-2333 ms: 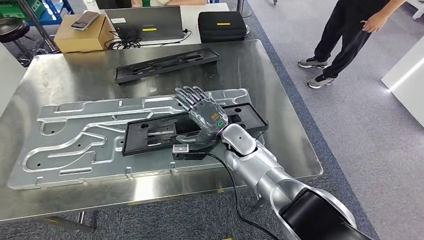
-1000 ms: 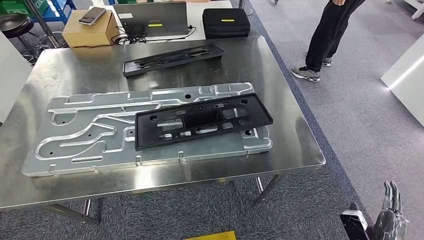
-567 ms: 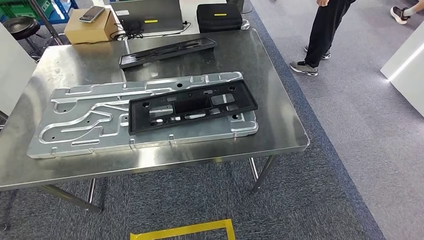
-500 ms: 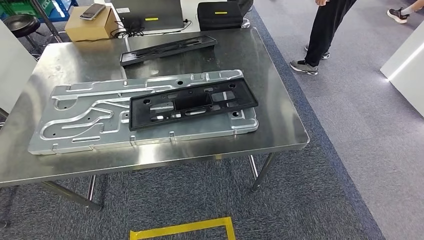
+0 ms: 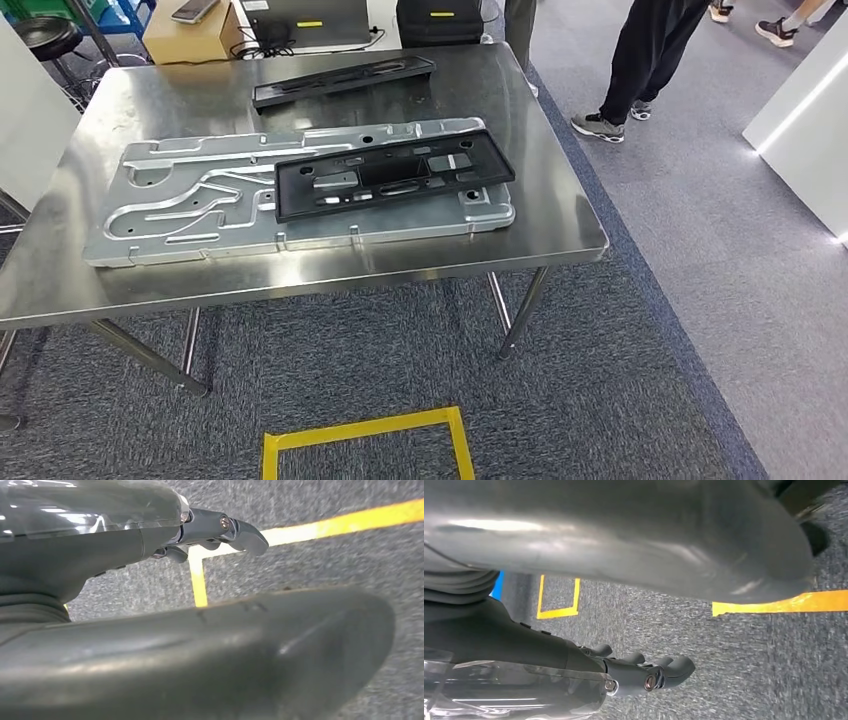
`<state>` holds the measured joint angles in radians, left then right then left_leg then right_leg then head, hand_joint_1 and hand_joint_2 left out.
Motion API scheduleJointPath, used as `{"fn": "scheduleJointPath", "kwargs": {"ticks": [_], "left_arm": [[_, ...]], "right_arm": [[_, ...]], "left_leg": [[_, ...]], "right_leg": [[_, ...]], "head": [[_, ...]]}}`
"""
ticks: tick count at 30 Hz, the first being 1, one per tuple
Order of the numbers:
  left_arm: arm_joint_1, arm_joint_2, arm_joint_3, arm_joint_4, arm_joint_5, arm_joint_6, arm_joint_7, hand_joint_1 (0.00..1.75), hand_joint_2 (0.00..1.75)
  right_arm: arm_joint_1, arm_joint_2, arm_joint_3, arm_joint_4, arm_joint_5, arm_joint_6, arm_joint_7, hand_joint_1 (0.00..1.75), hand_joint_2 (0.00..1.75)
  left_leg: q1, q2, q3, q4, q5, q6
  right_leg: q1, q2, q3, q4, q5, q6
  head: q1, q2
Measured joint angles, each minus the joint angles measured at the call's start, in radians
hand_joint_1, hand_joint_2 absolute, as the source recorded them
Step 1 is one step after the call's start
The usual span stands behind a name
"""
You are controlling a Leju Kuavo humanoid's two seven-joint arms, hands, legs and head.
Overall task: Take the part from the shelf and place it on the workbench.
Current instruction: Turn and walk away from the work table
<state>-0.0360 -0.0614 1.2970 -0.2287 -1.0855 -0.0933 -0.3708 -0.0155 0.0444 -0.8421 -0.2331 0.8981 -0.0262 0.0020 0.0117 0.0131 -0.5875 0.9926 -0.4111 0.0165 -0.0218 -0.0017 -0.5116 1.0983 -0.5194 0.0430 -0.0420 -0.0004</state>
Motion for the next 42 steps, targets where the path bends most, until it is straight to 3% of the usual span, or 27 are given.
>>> {"fn": "scheduleJointPath", "kwargs": {"ticks": [2,3,5,6,7,9,10,11,13,14,15,17,19,20,21,23,25,27,31,32,33,35,36,37,38,39,42], "left_arm": [[-0.001,-0.002,-0.004,0.001,-0.005,-0.012,0.002,0.0,0.0],[-0.002,-0.002,-0.004,0.002,-0.005,-0.02,0.004,0.0,0.0],[-0.003,-0.002,-0.004,0.003,-0.004,-0.039,0.007,0.0,0.0],[-0.002,-0.001,-0.004,0.003,-0.003,-0.048,0.01,0.0,0.0],[-0.002,-0.001,-0.004,0.004,0.0,-0.056,0.014,0.0,0.0],[-0.002,0.0,-0.004,0.006,0.01,-0.064,0.027,0.0,0.0],[-0.003,0.0,-0.003,0.006,0.018,-0.065,0.035,0.0,0.0],[-0.005,0.0,-0.002,0.007,0.025,-0.063,0.044,0.0,0.0],[-0.008,0.001,-0.001,0.007,0.032,-0.058,0.058,0.0,0.0],[-0.01,0.001,-0.001,0.007,0.032,-0.054,0.063,0.0,0.0],[-0.013,0.001,-0.001,0.007,0.03,-0.053,0.066,0.0,0.0],[-0.021,0.001,-0.001,0.007,0.023,-0.054,0.068,0.0,0.0],[-0.025,0.0,-0.002,0.007,0.014,-0.056,0.062,0.0,0.0],[-0.025,-0.001,-0.002,0.008,0.011,-0.058,0.058,0.0,0.0],[-0.025,-0.002,-0.002,0.008,0.009,-0.059,0.054,0.0,0.0],[-0.026,-0.003,-0.003,0.009,0.006,-0.061,0.043,0.0,0.0],[-0.025,-0.003,-0.003,0.009,0.006,-0.062,0.033,0.0,0.0],[-0.025,-0.002,-0.003,0.009,0.006,-0.062,0.029,0.0,0.0],[-0.025,-0.002,-0.003,0.009,0.006,-0.062,0.029,0.0,0.0],[-0.025,-0.002,-0.003,0.009,0.006,-0.062,0.028,0.0,0.0],[-0.025,-0.002,-0.003,0.009,0.006,-0.06,0.028,0.0,0.0],[-0.024,0.0,-0.003,0.009,0.007,-0.048,0.03,0.0,0.0],[-0.023,0.002,-0.003,0.009,0.008,-0.042,0.033,0.0,0.0],[-0.021,0.005,-0.002,0.009,0.008,-0.036,0.036,0.0,0.0],[-0.02,0.008,-0.002,0.009,0.007,-0.034,0.039,0.0,0.0],[-0.018,0.01,-0.002,0.009,0.005,-0.033,0.042,0.0,0.0],[-0.014,0.018,-0.003,0.009,-0.006,-0.032,0.046,0.0,0.0]], "right_arm": [[-0.006,-0.001,-0.001,0.003,0.0,0.002,-0.005,0.0,0.0],[-0.008,-0.001,-0.003,0.006,0.0,0.002,-0.006,0.0,0.0],[-0.01,-0.001,-0.004,0.011,0.003,0.0,0.004,0.0,0.0],[-0.011,-0.001,-0.005,0.014,0.004,-0.001,0.012,0.0,0.0],[-0.014,0.0,-0.005,0.016,0.008,-0.002,0.022,0.0,0.0],[-0.016,0.001,-0.005,0.02,0.021,-0.002,0.041,0.0,0.0],[-0.018,0.002,-0.005,0.021,0.03,-0.002,0.052,0.0,0.0],[-0.019,0.004,-0.004,0.022,0.037,-0.002,0.063,0.0,0.0],[-0.024,0.008,-0.003,0.024,0.049,-0.002,0.08,0.0,0.0],[-0.027,0.011,-0.002,0.025,0.052,-0.002,0.084,0.0,0.0],[-0.03,0.015,-0.001,0.025,0.055,-0.001,0.086,0.0,0.0],[-0.036,0.02,0.0,0.027,0.058,0.004,0.086,0.0,0.0],[-0.039,0.022,0.0,0.028,0.06,0.01,0.084,0.0,0.0],[-0.04,0.022,0.001,0.028,0.061,0.012,0.082,0.0,0.0],[-0.041,0.023,0.001,0.029,0.062,0.014,0.079,0.0,0.0],[-0.041,0.023,0.001,0.03,0.063,0.016,0.073,0.0,0.0],[-0.04,0.024,0.001,0.031,0.064,0.016,0.069,0.0,0.0],[-0.04,0.023,0.001,0.032,0.064,0.015,0.068,0.0,0.0],[-0.04,0.023,0.001,0.032,0.064,0.014,0.068,0.0,0.0],[-0.04,0.023,0.001,0.032,0.064,0.014,0.069,0.0,0.0],[-0.04,0.023,0.001,0.032,0.065,0.014,0.069,0.0,0.0],[-0.043,0.026,0.002,0.032,0.069,0.023,0.066,0.0,0.0],[-0.044,0.028,0.002,0.033,0.07,0.029,0.063,0.0,0.0],[-0.045,0.031,0.002,0.033,0.072,0.036,0.06,0.0,0.0],[-0.046,0.033,0.002,0.034,0.073,0.039,0.058,0.0,0.0],[-0.047,0.036,0.003,0.035,0.074,0.043,0.056,0.0,0.0],[-0.046,0.042,0.004,0.036,0.073,0.055,0.045,0.0,0.0]], "left_leg": [[-0.001,0.0,-0.014,0.008,0.014,-0.013],[0.0,0.0,-0.017,0.007,0.022,-0.019],[0.002,-0.001,-0.023,0.007,0.031,-0.033],[0.003,-0.003,-0.03,0.02,0.011,-0.038],[0.004,-0.004,-0.042,0.05,-0.027,-0.041],[0.006,-0.005,-0.074,0.165,-0.137,-0.046],[0.006,-0.005,-0.086,0.23,-0.174,-0.047],[0.006,-0.005,-0.088,0.279,-0.187,-0.049],[0.006,-0.005,-0.046,0.285,-0.146,-0.047],[0.006,-0.006,0.001,0.236,-0.117,-0.043],[0.004,-0.006,0.061,0.161,-0.109,-0.038],[-0.001,-0.007,0.154,0.021,-0.13,-0.025],[-0.007,-0.007,0.173,-0.025,-0.142,-0.01],[-0.006,-0.005,0.164,-0.025,-0.132,-0.001],[-0.005,-0.003,0.153,-0.025,-0.119,0.008],[-0.002,0.001,0.123,-0.028,-0.091,0.023],[-0.003,0.002,0.089,-0.026,-0.065,0.027],[-0.004,0.003,0.062,-0.023,-0.045,0.025],[-0.004,0.004,0.05,-0.021,-0.036,0.023],[-0.004,0.004,0.042,-0.019,-0.031,0.022],[-0.004,0.005,0.031,-0.016,-0.025,0.02],[-0.005,0.005,-0.002,-0.004,0.004,0.004],[-0.005,0.005,-0.013,0.0,0.018,-0.005],[-0.006,0.004,-0.021,0.003,0.029,-0.015],[-0.004,0.002,-0.026,0.009,0.022,-0.021],[-0.002,-0.001,-0.036,0.029,-0.003,-0.026],[0.001,-0.005,-0.087,0.198,-0.149,-0.037]], "right_leg": [[0.005,0.002,0.07,-0.113,-0.013,-0.013],[0.009,0.003,0.076,-0.132,-0.02,-0.021],[0.009,0.002,0.063,-0.135,-0.003,-0.039],[0.009,-0.001,0.053,-0.136,0.009,-0.049],[0.008,-0.003,0.041,-0.139,0.022,-0.057],[0.011,-0.005,0.01,-0.137,0.047,-0.067],[0.013,-0.006,-0.008,-0.135,0.059,-0.068],[0.016,-0.006,-0.027,-0.132,0.072,-0.068],[0.018,-0.006,-0.066,-0.123,0.095,-0.065],[0.019,-0.006,-0.083,-0.116,0.104,-0.063],[0.02,-0.006,-0.098,-0.109,0.113,-0.059],[0.021,-0.007,-0.115,-0.098,0.129,-0.048],[0.021,-0.009,-0.12,-0.098,0.148,-0.035],[0.018,-0.009,-0.124,-0.099,0.154,-0.029],[0.017,-0.007,-0.131,-0.091,0.141,-0.024],[0.012,-0.003,-0.158,-0.023,0.056,-0.013],[0.009,-0.002,-0.187,0.105,-0.045,-0.004],[0.008,-0.002,-0.197,0.197,-0.071,0.002],[0.008,-0.002,-0.192,0.219,-0.059,0.003],[0.007,-0.002,-0.176,0.204,-0.041,0.003],[0.007,-0.002,-0.143,0.17,-0.018,0.002],[0.012,-0.002,-0.009,-0.01,0.003,-0.014],[0.015,-0.001,0.041,-0.085,0.0,-0.024],[0.016,-0.003,0.072,-0.143,-0.005,-0.037],[0.015,-0.007,0.064,-0.144,0.005,-0.046],[0.014,-0.011,0.054,-0.145,0.016,-0.055],[0.017,-0.024,0.01,-0.144,0.052,-0.069]], "head": [[0.0,0.0],[0.0,0.0],[-0.001,0.0],[-0.001,0.0],[-0.001,0.0],[-0.001,0.0],[-0.001,0.0],[-0.001,0.0],[-0.001,0.0],[-0.001,0.0],[-0.001,0.0],[-0.001,0.0],[-0.001,0.0],[-0.001,0.0],[-0.001,0.0],[-0.001,0.0],[-0.001,0.0],[-0.001,0.0],[-0.001,0.0],[-0.001,0.0],[-0.001,0.0],[-0.001,0.0],[-0.001,0.0],[-0.001,0.0],[-0.001,0.0],[-0.001,0.0],[-0.001,0.0]]}}
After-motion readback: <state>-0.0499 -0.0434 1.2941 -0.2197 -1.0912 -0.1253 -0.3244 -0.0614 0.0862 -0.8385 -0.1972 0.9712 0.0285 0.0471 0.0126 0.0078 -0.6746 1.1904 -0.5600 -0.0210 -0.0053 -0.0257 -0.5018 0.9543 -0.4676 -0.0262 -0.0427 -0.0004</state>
